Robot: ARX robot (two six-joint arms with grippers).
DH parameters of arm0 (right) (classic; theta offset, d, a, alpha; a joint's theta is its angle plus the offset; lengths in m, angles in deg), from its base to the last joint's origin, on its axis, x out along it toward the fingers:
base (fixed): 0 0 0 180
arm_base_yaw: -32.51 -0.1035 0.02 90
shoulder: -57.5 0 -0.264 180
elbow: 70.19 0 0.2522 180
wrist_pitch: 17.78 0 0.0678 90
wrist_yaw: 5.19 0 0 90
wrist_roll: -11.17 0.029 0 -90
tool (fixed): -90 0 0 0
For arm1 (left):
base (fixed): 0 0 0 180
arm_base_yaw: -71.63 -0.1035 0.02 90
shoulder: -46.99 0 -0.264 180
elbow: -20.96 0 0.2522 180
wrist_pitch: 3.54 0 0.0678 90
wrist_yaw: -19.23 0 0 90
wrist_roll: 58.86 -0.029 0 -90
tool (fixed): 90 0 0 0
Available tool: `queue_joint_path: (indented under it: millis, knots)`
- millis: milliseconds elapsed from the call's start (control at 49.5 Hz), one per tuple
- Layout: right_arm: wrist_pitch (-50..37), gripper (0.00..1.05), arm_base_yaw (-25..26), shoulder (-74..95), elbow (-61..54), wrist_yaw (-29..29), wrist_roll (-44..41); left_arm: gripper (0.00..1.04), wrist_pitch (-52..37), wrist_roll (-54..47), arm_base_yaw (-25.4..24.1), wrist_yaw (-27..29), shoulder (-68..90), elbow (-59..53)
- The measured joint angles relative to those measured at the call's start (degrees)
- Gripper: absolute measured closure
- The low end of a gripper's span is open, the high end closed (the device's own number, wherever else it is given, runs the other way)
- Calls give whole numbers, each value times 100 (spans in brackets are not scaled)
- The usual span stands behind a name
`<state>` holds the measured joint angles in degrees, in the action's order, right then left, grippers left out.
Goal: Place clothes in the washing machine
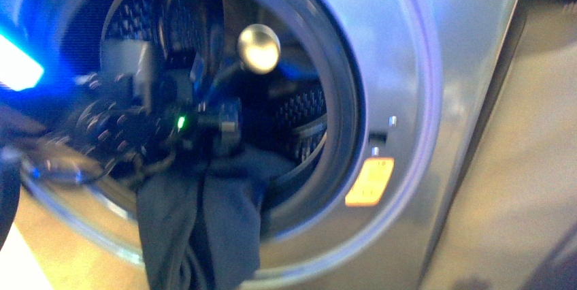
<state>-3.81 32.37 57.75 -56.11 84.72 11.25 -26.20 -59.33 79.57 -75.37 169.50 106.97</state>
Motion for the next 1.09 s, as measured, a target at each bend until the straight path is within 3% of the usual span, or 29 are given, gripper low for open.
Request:
queue_joint_path:
  millis: [808,1091]
  knots:
    - [0,102,0,0,0,0,0,7,127,90,44,-723,-3685,-3274]
    - [0,102,0,0,0,0,0,7,706,247,15,-968,-5263,-4015]
